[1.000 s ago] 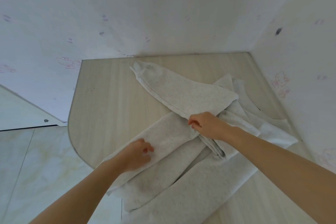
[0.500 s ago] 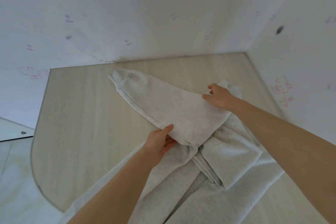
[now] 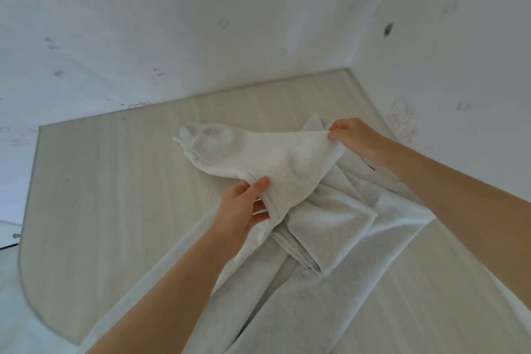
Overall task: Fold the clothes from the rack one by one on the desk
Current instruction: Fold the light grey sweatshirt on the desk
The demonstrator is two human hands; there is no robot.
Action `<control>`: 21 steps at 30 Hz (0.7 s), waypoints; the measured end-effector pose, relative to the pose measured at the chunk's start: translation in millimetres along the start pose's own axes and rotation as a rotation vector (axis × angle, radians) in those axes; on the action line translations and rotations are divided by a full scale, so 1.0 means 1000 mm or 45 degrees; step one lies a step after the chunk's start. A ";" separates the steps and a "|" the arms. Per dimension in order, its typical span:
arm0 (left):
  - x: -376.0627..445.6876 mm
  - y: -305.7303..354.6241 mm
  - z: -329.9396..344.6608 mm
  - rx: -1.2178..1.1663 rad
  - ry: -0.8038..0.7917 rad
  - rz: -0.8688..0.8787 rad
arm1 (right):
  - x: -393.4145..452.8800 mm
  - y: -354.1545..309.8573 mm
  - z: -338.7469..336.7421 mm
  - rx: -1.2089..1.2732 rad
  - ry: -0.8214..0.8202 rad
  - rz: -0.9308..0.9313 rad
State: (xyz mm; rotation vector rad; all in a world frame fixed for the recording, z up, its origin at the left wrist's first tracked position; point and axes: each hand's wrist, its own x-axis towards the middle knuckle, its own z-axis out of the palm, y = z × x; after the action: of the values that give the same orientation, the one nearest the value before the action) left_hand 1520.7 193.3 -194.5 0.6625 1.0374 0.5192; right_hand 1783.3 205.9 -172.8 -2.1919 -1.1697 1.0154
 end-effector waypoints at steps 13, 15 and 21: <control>-0.034 -0.106 0.021 0.673 0.019 -0.124 | -0.087 0.095 -0.003 -0.055 0.005 0.214; -0.035 -0.112 0.018 0.643 0.012 -0.170 | -0.091 0.109 0.004 -0.105 0.014 0.270; -0.021 -0.092 0.014 0.322 0.031 -0.366 | -0.086 0.100 0.014 -0.342 -0.088 0.271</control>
State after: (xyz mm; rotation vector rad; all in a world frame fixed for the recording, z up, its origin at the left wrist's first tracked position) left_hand 1532.5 111.9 -242.3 0.7149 1.2099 0.1467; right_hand 1791.3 80.9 -215.3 -2.5550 -1.1801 1.0798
